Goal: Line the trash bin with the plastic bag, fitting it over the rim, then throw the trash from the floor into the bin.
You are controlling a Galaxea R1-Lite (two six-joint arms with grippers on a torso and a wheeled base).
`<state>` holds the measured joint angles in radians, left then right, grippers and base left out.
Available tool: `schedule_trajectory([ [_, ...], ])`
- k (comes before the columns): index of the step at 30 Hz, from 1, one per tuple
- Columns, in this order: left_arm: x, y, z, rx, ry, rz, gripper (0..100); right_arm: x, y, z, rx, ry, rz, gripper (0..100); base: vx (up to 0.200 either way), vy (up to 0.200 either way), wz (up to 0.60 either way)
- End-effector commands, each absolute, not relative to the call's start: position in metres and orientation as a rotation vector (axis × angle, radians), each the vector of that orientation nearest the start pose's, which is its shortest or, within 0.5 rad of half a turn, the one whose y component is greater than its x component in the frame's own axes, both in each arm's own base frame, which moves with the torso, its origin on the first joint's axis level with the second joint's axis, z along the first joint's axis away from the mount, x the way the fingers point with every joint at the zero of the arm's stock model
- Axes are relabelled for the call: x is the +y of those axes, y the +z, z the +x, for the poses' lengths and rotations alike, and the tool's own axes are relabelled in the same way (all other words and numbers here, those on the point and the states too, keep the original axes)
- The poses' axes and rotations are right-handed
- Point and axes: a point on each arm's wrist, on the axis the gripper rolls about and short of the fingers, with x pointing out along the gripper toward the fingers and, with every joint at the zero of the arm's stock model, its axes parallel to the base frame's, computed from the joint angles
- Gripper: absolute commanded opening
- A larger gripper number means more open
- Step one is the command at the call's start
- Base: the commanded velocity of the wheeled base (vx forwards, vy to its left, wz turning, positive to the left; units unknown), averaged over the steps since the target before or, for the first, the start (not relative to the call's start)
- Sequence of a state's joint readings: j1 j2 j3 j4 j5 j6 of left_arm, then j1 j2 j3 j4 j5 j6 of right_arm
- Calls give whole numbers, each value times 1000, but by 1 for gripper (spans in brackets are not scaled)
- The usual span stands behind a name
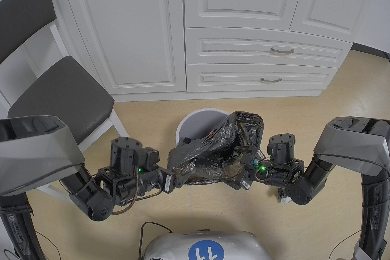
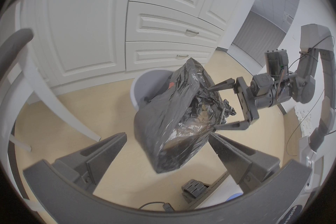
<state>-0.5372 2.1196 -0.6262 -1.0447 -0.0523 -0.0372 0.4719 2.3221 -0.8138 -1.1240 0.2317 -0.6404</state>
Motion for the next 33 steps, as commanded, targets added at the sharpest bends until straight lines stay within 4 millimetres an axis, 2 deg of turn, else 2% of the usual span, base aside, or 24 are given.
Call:
schedule_trajectory([
  [1, -216, 91, 309, 393, -646, 98, 100, 176, 20, 330, 120, 783, -615, 100, 0, 0, 0],
  [6, -247, 85, 330, 479, -661, 155, 100, 174, 32, 325, 102, 778, -614, 100, 0, 0, 0],
  [8, -253, 78, 333, 492, -656, 174, 100, 173, 33, 324, 98, 778, -615, 100, 0, 0, 0],
  [9, -258, 68, 336, 502, -638, 192, 100, 171, 33, 323, 104, 774, -615, 100, 0, 0, 0],
  [14, -263, 44, 343, 540, -604, 230, 100, 164, 34, 330, 107, 753, -612, 100, 0, 0, 0],
  [20, -266, 44, 350, 525, -600, 236, 100, 162, 36, 331, 102, 745, -610, 100, 0, 0, 0],
  [21, -266, 44, 353, 520, -580, 241, 0, 161, 37, 332, 99, 742, -610, 100, 0, 0, 0],
  [28, -265, 53, 357, 491, -552, 237, 0, 158, 39, 335, 95, 728, -608, 100, 0, 0, 0],
  [33, -250, 76, 379, 417, -472, 204, 0, 155, 37, 338, 99, 720, -607, 100, 0, 0, 0],
])
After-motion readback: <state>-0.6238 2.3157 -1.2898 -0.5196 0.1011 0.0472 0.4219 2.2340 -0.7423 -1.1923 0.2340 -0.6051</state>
